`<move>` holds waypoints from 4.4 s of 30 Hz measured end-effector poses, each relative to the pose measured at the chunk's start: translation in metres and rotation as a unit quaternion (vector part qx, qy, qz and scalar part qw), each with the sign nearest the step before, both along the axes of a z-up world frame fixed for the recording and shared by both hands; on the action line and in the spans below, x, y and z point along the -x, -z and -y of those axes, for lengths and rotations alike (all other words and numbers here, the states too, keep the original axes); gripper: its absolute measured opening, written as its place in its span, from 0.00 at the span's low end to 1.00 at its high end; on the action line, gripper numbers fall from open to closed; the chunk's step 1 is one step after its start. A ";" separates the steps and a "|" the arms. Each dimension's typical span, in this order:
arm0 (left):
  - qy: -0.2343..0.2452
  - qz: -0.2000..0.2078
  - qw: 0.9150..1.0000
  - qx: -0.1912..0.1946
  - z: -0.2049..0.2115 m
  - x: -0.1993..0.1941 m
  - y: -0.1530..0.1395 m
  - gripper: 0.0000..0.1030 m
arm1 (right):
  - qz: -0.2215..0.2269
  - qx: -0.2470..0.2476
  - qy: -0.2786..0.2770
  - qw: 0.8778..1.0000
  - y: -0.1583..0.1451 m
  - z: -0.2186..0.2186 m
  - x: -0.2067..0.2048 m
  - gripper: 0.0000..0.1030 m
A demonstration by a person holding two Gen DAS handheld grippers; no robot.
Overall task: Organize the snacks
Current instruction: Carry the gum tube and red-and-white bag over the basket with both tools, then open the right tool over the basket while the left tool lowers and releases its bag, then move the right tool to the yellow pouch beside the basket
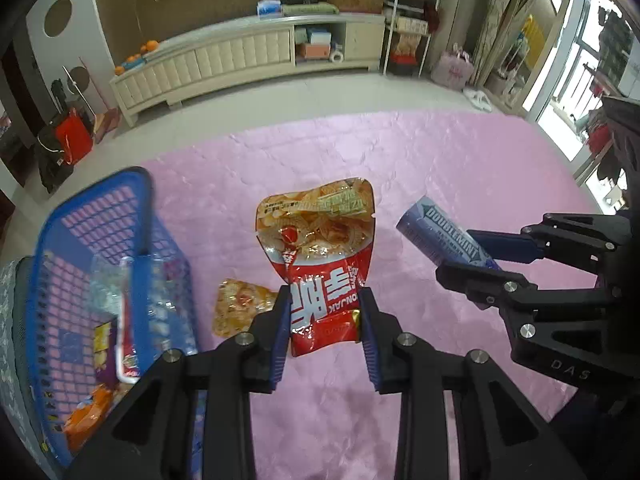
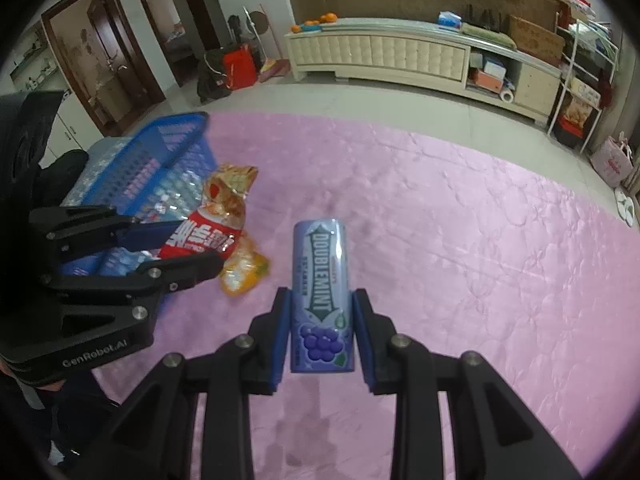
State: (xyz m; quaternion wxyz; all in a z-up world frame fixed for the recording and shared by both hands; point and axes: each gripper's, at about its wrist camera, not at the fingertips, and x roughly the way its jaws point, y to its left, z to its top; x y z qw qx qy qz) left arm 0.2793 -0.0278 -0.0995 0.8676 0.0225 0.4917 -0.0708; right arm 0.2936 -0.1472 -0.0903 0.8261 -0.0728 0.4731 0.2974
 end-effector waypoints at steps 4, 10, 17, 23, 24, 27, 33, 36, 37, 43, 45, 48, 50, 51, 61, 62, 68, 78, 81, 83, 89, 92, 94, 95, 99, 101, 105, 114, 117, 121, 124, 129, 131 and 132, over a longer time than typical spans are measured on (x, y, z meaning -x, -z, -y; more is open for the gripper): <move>-0.003 0.022 1.000 0.007 -0.015 0.024 -0.019 0.29 | 0.019 0.008 -0.010 1.000 -0.023 -0.020 0.017 0.34; -0.015 0.060 0.998 0.010 -0.047 0.060 -0.048 0.29 | 0.047 0.013 -0.030 0.998 -0.050 -0.052 0.043 0.34; -0.045 0.091 0.995 0.009 -0.105 0.093 -0.071 0.29 | 0.070 0.015 -0.062 0.995 -0.070 -0.096 0.064 0.34; -0.078 0.091 0.993 0.011 -0.144 0.116 -0.066 0.29 | 0.078 0.030 -0.104 0.991 -0.067 -0.137 0.081 0.34; -0.082 0.090 0.993 0.011 -0.148 0.118 -0.065 0.29 | 0.076 0.033 -0.110 0.991 -0.065 -0.143 0.084 0.34; -0.093 0.085 0.992 0.010 -0.162 0.125 -0.057 0.29 | 0.069 0.040 -0.124 0.989 -0.058 -0.161 0.087 0.34; -0.107 0.080 0.991 0.015 -0.185 0.137 -0.051 0.29 | 0.058 0.064 -0.158 0.984 -0.044 -0.199 0.097 0.34; -0.113 0.077 0.990 0.019 -0.193 0.140 -0.047 0.29 | 0.053 0.073 -0.164 0.982 -0.036 -0.215 0.098 0.34; -0.115 0.076 0.990 0.020 -0.195 0.140 -0.046 0.29 | 0.049 0.075 -0.168 0.982 -0.033 -0.220 0.097 0.34; -0.133 0.070 0.988 0.031 -0.216 0.147 -0.040 0.29 | 0.035 0.089 -0.184 0.978 -0.021 -0.240 0.101 0.34; -0.139 0.067 0.987 0.037 -0.221 0.149 -0.037 0.29 | 0.032 0.089 -0.189 0.977 -0.018 -0.243 0.099 0.34; -0.141 0.064 0.987 0.040 -0.227 0.149 -0.035 0.29 | 0.025 0.091 -0.197 0.976 -0.011 -0.251 0.099 0.34; -0.140 0.059 0.988 0.040 -0.227 0.150 -0.034 0.29 | 0.012 0.094 -0.203 0.975 -0.004 -0.256 0.097 0.34; -0.142 0.057 0.988 0.038 -0.228 0.149 -0.033 0.29 | 0.009 0.098 -0.200 0.975 -0.001 -0.257 0.095 0.36; -0.141 0.057 0.987 0.040 -0.223 0.149 -0.038 0.29 | 0.013 0.091 -0.178 0.980 -0.010 -0.243 0.087 0.76; -0.137 0.058 0.988 0.039 -0.219 0.148 -0.040 0.29 | 0.015 0.089 -0.174 0.981 -0.013 -0.240 0.086 0.77; -0.116 0.057 0.991 0.030 -0.204 0.140 -0.042 0.29 | 0.021 0.083 -0.152 0.985 -0.022 -0.224 0.080 0.78; -0.087 0.044 0.995 0.023 -0.190 0.119 -0.037 0.29 | 0.019 0.073 -0.102 0.992 -0.028 -0.193 0.057 0.84; -0.079 0.038 0.996 0.024 -0.189 0.112 -0.034 0.29 | 0.014 0.067 -0.082 0.994 -0.027 -0.184 0.048 0.86; -0.071 0.029 0.997 0.029 -0.187 0.106 -0.030 0.29 | 0.011 0.066 -0.069 0.995 -0.024 -0.179 0.043 0.87; -0.059 0.012 0.998 0.030 -0.181 0.097 -0.015 0.29 | 0.004 0.069 -0.056 0.996 -0.013 -0.173 0.034 0.90; -0.058 0.003 0.998 0.032 -0.179 0.093 -0.008 0.30 | -0.001 0.071 -0.052 0.996 -0.009 -0.171 0.031 0.90; -0.060 -0.003 0.998 0.032 -0.179 0.092 -0.003 0.31 | -0.004 0.070 -0.050 0.996 -0.007 -0.170 0.029 0.91; -0.060 -0.006 0.998 0.030 -0.179 0.092 -0.001 0.31 | -0.006 0.070 -0.049 0.996 -0.006 -0.169 0.028 0.91; -0.064 -0.017 0.997 0.030 -0.180 0.091 0.008 0.33 | -0.009 0.069 -0.051 0.996 -0.003 -0.167 0.027 0.91; -0.065 -0.024 0.997 0.031 -0.180 0.091 0.012 0.34 | -0.010 0.069 -0.051 0.996 -0.003 -0.167 0.027 0.91; -0.065 -0.029 0.997 0.019 -0.177 0.092 0.019 0.40 | -0.012 0.067 -0.051 0.996 -0.002 -0.166 0.029 0.91; -0.066 -0.013 0.997 0.024 -0.171 0.098 0.003 0.68 | -0.004 0.061 -0.042 0.997 -0.012 -0.155 0.030 0.91; -0.069 -0.006 0.997 0.026 -0.170 0.099 -0.004 0.70 | -0.002 0.057 -0.036 0.998 -0.016 -0.148 0.029 0.91; -0.063 0.003 0.998 0.011 -0.162 0.099 -0.016 0.70 | 0.002 0.061 -0.036 0.997 -0.021 -0.140 0.027 0.92; -0.063 0.004 0.998 0.012 -0.161 0.096 -0.023 0.70 | 0.006 0.072 -0.037 0.997 -0.026 -0.134 0.023 0.92; -0.078 0.000 0.997 0.000 -0.165 0.084 -0.030 0.70 | 0.020 0.084 -0.039 0.995 -0.032 -0.129 0.015 0.92; -0.088 -0.005 0.996 -0.001 -0.169 0.077 -0.032 0.70 | 0.025 0.090 -0.042 0.995 -0.032 -0.127 0.010 0.92; -0.089 -0.007 0.996 -0.001 -0.170 0.075 -0.032 0.70 | 0.026 0.096 -0.044 0.994 -0.031 -0.128 0.007 0.92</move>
